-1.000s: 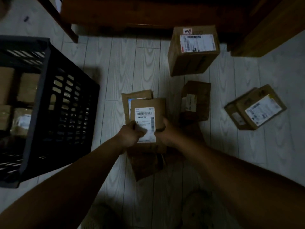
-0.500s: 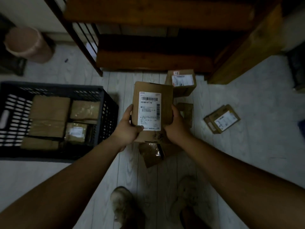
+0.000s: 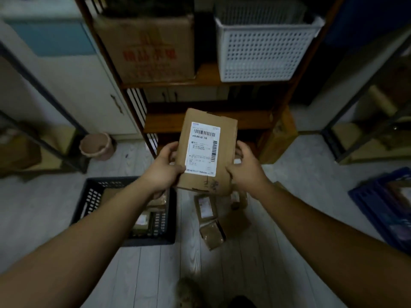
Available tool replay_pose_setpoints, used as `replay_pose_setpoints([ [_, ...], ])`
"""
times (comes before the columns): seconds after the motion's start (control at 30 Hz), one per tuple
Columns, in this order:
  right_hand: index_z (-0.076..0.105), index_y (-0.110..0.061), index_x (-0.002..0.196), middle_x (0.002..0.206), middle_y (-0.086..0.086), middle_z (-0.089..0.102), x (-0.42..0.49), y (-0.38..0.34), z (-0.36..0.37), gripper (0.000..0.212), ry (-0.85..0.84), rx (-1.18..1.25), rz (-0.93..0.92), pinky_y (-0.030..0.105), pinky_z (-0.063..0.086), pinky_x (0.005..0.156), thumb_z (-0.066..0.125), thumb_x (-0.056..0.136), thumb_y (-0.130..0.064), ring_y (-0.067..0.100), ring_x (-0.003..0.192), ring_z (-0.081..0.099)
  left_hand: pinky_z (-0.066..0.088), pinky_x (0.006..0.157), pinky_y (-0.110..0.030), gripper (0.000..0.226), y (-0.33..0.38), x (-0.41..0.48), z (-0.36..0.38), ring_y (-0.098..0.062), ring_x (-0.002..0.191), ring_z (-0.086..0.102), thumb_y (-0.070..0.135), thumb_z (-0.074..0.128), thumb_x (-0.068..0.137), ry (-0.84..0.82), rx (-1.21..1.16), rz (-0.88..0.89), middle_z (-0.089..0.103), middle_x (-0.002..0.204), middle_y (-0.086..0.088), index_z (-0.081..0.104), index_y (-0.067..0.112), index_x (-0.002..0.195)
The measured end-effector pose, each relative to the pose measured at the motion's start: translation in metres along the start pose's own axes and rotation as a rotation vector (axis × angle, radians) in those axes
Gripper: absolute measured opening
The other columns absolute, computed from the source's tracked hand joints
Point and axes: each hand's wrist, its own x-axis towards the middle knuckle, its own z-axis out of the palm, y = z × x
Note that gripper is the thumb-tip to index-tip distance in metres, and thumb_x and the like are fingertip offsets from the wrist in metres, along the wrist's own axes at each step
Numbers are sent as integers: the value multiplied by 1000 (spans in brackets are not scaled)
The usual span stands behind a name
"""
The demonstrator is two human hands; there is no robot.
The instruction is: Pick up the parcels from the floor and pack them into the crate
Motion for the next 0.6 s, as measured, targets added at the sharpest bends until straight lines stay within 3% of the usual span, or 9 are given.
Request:
replay_pose_setpoints([
  [0.07, 26, -35, 144, 135, -8, 50, -8, -27, -15, 73, -1, 17, 12, 40, 48, 94, 66, 85, -21, 16, 120, 49, 50, 74, -33, 67, 27, -23, -5, -17, 103, 56, -1, 58, 83, 14, 24, 38, 54, 117, 11, 32, 29, 137],
  [0.13, 27, -36, 143, 124, -9, 55, -13, -54, -28, 72, -17, 71, -14, 29, 50, 80, 66, 85, -20, 15, 115, 53, 53, 72, -37, 67, 51, -46, -10, -20, 103, 57, -1, 58, 83, 27, 29, 65, 53, 124, 5, 32, 30, 136],
  [0.2, 26, -34, 143, 107, -17, 55, -23, -74, -39, 70, -17, 85, -46, 17, 43, 67, 64, 86, -18, 11, 104, 56, 55, 78, -45, 65, 69, -71, -14, -23, 103, 59, 1, 58, 84, 8, 27, 71, 54, 123, 5, 34, 34, 134],
  [0.27, 18, -32, 147, 107, -21, 49, -34, -93, -49, 78, 13, 120, -81, 14, 40, 68, 64, 86, -20, 7, 101, 51, 57, 78, -43, 62, 85, -92, -18, -22, 101, 60, 1, 57, 84, -7, 24, 90, 55, 118, 9, 39, 40, 129],
  [0.33, 8, -37, 148, 118, -16, 46, -47, -109, -57, 89, 7, 207, -79, 22, 44, 75, 67, 84, -19, 7, 104, 49, 59, 69, -37, 61, 98, -111, -24, -20, 98, 62, 1, 56, 85, -3, 23, 111, 55, 115, 12, 43, 44, 127],
  [0.4, 16, -43, 144, 125, -9, 52, -60, -124, -60, 86, -13, 300, -64, 29, 53, 65, 68, 82, -14, 13, 99, 59, 58, 66, -34, 60, 107, -125, -32, -20, 95, 65, 5, 58, 84, 28, 18, 120, 57, 114, 12, 46, 47, 125],
  [0.47, 28, -45, 136, 121, 1, 55, -72, -136, -60, 75, -2, 353, -56, 29, 54, 50, 66, 83, -8, 19, 89, 65, 59, 67, -36, 55, 109, -137, -42, -19, 89, 69, 14, 63, 82, 85, 16, 106, 62, 110, 7, 47, 44, 126],
  [0.6, 31, -43, 128, 114, -6, 49, -86, -152, -44, 65, 52, 421, -72, 29, 56, 52, 61, 85, -5, 18, 94, 62, 57, 60, -37, 51, 99, -152, -63, -21, 81, 72, 22, 64, 83, 168, -9, -23, 73, 94, -2, 44, 39, 126],
])
